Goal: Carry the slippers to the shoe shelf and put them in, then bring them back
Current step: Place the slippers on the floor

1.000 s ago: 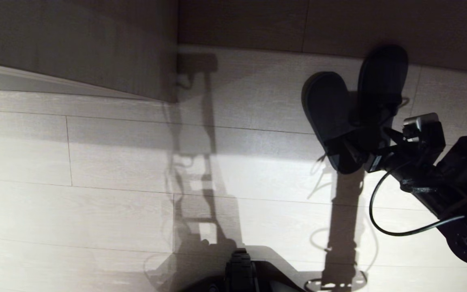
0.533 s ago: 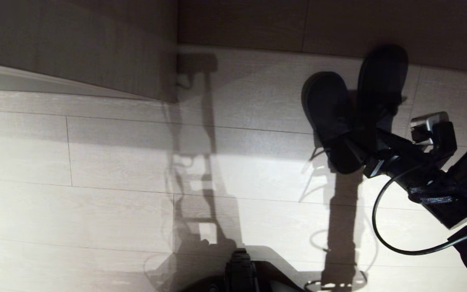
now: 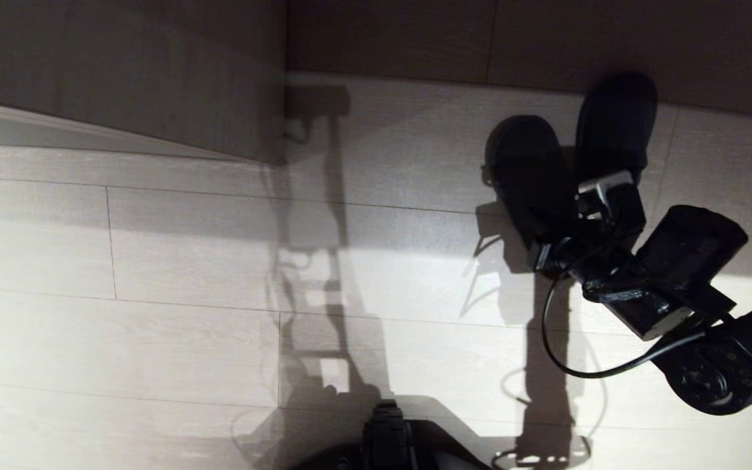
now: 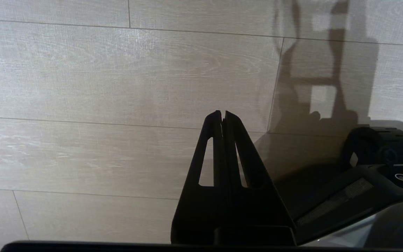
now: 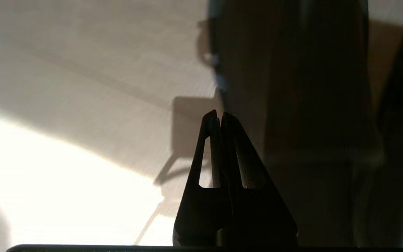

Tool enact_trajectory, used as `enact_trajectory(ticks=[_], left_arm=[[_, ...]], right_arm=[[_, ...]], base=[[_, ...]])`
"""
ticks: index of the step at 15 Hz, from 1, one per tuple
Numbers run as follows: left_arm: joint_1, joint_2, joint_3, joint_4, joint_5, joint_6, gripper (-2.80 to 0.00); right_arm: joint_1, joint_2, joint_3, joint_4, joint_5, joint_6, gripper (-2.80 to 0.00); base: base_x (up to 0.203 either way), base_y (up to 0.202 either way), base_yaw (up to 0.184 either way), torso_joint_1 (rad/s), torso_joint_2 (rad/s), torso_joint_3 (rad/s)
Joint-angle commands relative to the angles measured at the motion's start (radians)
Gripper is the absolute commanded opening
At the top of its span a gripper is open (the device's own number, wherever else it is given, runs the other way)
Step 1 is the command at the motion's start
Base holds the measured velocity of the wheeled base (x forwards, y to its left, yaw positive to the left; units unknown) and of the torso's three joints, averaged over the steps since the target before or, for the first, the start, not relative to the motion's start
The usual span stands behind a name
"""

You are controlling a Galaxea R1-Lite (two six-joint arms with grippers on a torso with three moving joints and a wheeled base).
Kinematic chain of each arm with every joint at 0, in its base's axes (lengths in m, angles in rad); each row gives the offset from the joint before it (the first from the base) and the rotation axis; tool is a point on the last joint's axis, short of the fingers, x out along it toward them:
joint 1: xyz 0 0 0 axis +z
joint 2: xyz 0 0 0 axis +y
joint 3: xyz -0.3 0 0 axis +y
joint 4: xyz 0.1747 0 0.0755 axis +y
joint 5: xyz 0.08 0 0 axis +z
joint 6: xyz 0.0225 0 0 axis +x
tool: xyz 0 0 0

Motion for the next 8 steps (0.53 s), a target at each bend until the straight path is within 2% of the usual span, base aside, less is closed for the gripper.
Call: enact_trajectory(ticks=[1,8], left_arm=[[0.000,0.000,0.000,0.000,0.000,0.000,-2.80],[0.000,0.000,0.000,0.000,0.000,0.000,-2.80]], right_arm=[[0.001,0.071,-0.070,-0.002,-0.003,-0.002,-2.80],[0.006,0.221,-0.331,0.011,-0.029,-0.003,-2.80]], base=[[0.000,0.000,0.000,0.000,0.00,0.000],[0.000,0.000,0.000,0.000,0.00,0.000]])
